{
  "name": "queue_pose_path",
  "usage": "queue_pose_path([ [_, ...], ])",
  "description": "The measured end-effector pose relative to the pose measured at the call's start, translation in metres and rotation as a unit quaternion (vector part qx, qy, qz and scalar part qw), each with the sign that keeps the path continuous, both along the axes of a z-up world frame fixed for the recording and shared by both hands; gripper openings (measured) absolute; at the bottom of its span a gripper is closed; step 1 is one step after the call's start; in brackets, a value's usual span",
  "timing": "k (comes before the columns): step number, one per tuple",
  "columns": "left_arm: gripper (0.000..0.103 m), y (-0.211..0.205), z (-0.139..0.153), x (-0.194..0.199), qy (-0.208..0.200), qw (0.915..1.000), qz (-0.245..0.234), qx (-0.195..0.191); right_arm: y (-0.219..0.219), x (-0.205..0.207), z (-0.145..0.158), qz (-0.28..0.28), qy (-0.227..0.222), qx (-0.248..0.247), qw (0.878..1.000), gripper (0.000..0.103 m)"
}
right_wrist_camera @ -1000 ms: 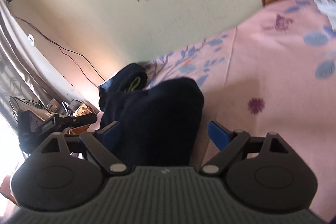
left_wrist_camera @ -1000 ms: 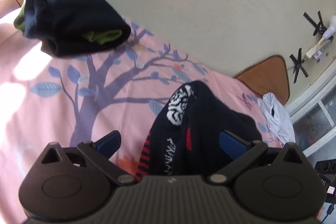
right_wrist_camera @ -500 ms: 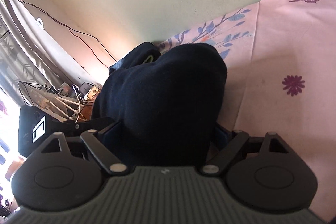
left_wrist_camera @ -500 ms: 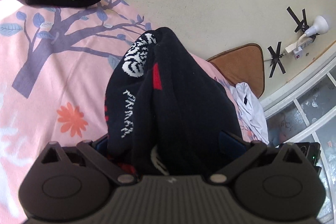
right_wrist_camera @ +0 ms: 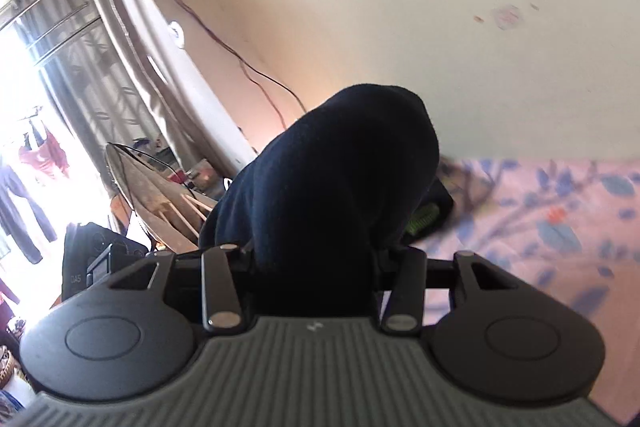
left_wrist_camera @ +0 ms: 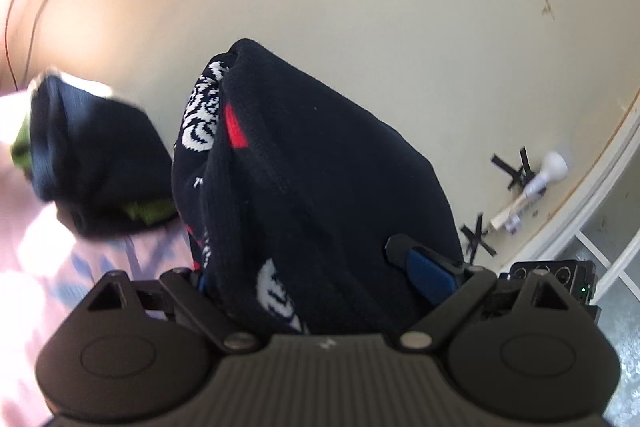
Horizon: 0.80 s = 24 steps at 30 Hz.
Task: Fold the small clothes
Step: 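Carry the folded sweater with both grippers onto the black garment stack, then open both grippers to release the sweater and withdraw them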
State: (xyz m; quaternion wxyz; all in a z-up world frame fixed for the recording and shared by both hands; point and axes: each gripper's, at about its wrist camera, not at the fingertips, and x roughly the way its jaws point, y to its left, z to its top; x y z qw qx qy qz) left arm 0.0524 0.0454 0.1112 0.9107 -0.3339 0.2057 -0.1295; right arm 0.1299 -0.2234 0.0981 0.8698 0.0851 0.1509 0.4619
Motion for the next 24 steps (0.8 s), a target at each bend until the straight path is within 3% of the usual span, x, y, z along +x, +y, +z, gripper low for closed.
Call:
queue_pose_path([
  [3,0.093,0.046,0.025,0.023,-0.011,0.9983,0.050,0.027,0.055,0.039,0.035,0.042,-0.031,-0.004,0.999,0.050],
  [6,0.093,0.089,0.018,0.065,0.021,0.9944,0.102,0.020,0.104,0.091,0.049,0.054,-0.037,-0.014,0.998,0.051],
  [9,0.094,0.116,-0.026,0.118,0.091,0.9845,0.149,0.018,0.147,0.150,0.039,0.018,-0.047,-0.056,0.997,0.059],
  [10,0.094,0.123,-0.046,0.133,0.124,0.9776,0.169,0.017,0.158,0.172,0.029,-0.014,-0.043,-0.079,0.996,0.065],
  [12,0.089,0.136,-0.087,0.154,0.195,0.9601,0.201,0.006,0.175,0.209,0.003,-0.098,-0.022,-0.131,0.986,0.069],
  [13,0.090,0.139,-0.100,0.156,0.201,0.9577,0.206,-0.008,0.178,0.222,-0.010,-0.120,-0.004,-0.151,0.981,0.069],
  [14,0.093,0.139,-0.104,0.152,0.184,0.9610,0.206,-0.017,0.173,0.229,-0.019,-0.114,0.012,-0.146,0.983,0.069],
  [17,0.092,0.131,-0.095,0.140,0.168,0.9625,0.213,-0.002,0.137,0.213,-0.025,-0.105,0.022,-0.080,0.991,0.068],
  [20,0.092,0.120,-0.079,0.108,0.145,0.9598,0.240,-0.020,0.086,0.175,-0.028,-0.130,0.017,-0.025,0.991,0.068],
  [22,0.093,0.102,-0.071,0.081,0.122,0.9615,0.246,-0.019,0.052,0.150,-0.034,-0.137,0.028,-0.008,0.990,0.068],
  [24,0.096,0.068,-0.068,0.053,0.109,0.9625,0.248,0.010,0.018,0.114,-0.050,-0.152,0.030,-0.008,0.988,0.068],
])
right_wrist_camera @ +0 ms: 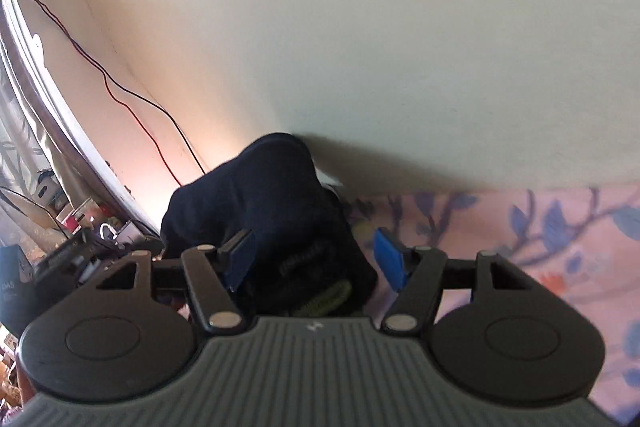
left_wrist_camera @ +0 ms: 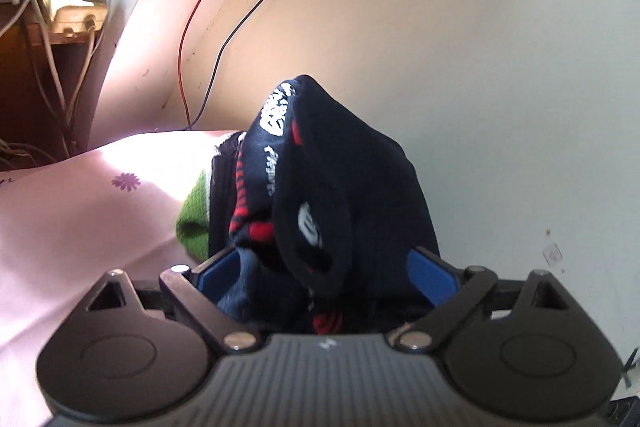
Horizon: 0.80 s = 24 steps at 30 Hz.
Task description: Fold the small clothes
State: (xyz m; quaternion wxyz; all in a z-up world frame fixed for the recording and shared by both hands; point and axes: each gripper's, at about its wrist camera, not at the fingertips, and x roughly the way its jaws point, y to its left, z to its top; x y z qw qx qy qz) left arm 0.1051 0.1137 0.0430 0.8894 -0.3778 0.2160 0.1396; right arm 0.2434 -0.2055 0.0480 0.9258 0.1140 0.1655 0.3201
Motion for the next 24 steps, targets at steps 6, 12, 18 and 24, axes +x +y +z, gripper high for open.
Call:
queue_pose_path([
  [6,0.097,-0.106,-0.028,-0.053,0.063,0.9922,-0.030,0.103,-0.068,-0.091,-0.048,-0.080,-0.002,-0.035,0.996,0.070],
  [12,0.097,-0.170,-0.051,-0.080,0.131,0.9771,-0.026,0.166,-0.095,-0.154,-0.078,-0.116,0.003,-0.049,0.992,0.073],
  [18,0.098,-0.200,-0.053,-0.094,0.149,0.9677,0.002,0.204,-0.095,-0.170,-0.088,-0.114,-0.038,-0.062,0.991,0.075],
  [24,0.098,-0.213,-0.054,-0.101,0.148,0.9604,0.011,0.236,-0.105,-0.177,-0.090,-0.106,-0.060,-0.035,0.992,0.080],
])
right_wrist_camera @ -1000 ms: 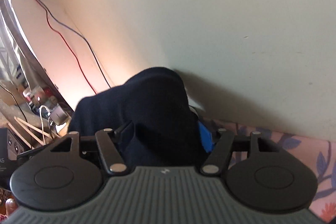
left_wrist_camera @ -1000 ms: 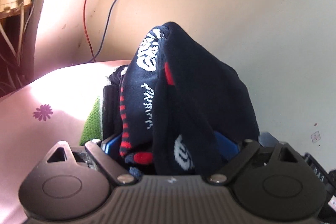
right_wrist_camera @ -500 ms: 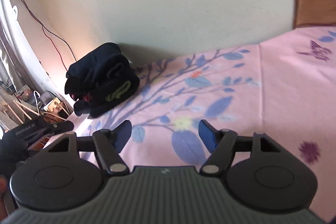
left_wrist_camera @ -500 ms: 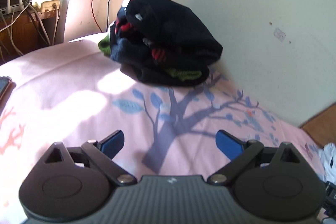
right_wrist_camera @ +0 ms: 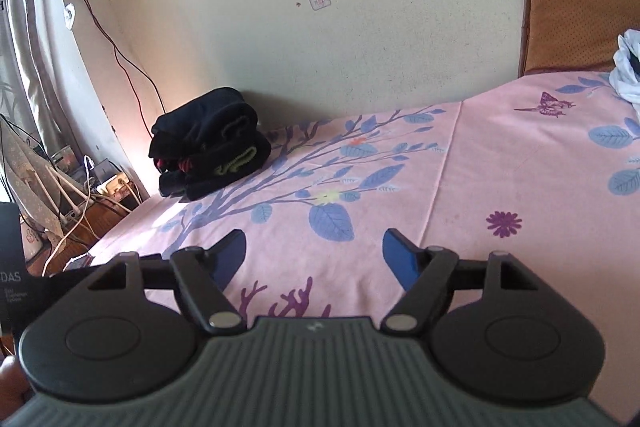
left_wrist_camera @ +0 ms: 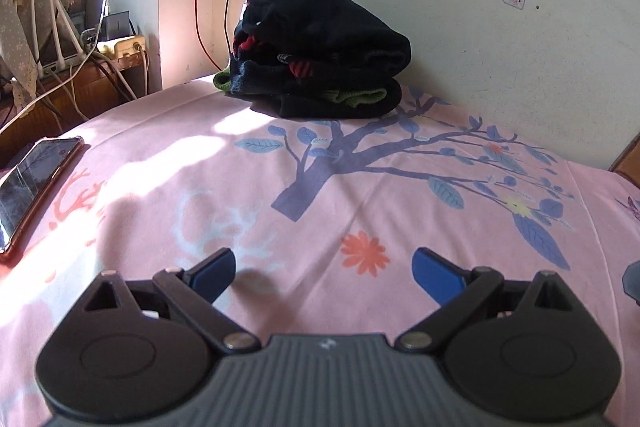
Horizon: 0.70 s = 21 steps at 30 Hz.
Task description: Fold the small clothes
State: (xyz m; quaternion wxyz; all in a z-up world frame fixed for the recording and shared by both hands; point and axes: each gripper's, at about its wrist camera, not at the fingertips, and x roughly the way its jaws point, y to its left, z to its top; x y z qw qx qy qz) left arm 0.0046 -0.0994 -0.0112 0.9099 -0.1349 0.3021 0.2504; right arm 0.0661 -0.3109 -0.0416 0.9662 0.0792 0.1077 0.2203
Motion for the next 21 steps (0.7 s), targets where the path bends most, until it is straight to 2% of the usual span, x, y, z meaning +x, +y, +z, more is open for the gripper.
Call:
queue_pose_path([
  [6,0.101,-0.005,0.002,-0.003,-0.017,0.9998,-0.003,0.012,-0.009,0.002,0.000,0.002,0.008,0.020,1.000,0.082],
  [15,0.103,0.000,0.004,-0.012,-0.049,0.9988,-0.004,-0.003,-0.005,-0.001,-0.001,-0.001,-0.001,0.010,1.000,0.086],
  [21,0.103,-0.005,0.005,-0.013,-0.057,0.9983,-0.011,0.009,-0.006,-0.002,-0.002,-0.006,0.000,0.016,1.000,0.086],
])
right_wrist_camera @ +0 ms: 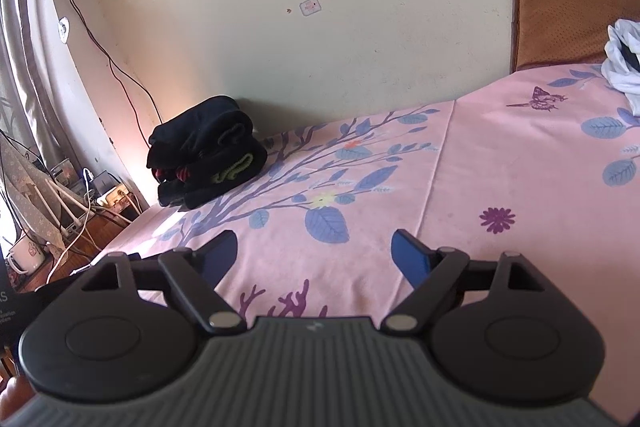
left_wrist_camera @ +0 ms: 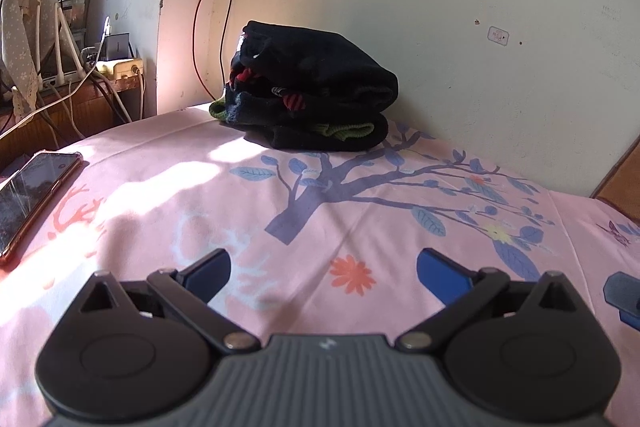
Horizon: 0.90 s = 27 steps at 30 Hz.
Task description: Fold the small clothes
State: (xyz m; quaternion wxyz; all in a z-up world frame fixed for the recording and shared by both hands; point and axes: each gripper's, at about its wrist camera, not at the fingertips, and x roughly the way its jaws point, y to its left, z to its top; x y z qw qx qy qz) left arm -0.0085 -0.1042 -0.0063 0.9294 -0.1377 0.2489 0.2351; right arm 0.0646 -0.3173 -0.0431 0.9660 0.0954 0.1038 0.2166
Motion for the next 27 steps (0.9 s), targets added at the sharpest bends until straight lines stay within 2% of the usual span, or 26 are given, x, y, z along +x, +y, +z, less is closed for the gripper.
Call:
queue_pose_path([
  [13,0.103,-0.0092,0.0018,-0.0006,-0.006,0.9995,-0.013,0.027,0.0002,-0.0010,0.0006,-0.003,-0.001,0.000,1.000,0.087],
  [27,0.103,-0.0073,0.0012,0.0004,-0.001,0.9997,-0.007,0.022,-0.0005,-0.0009,0.0011,-0.006,0.002,0.006,1.000,0.088],
])
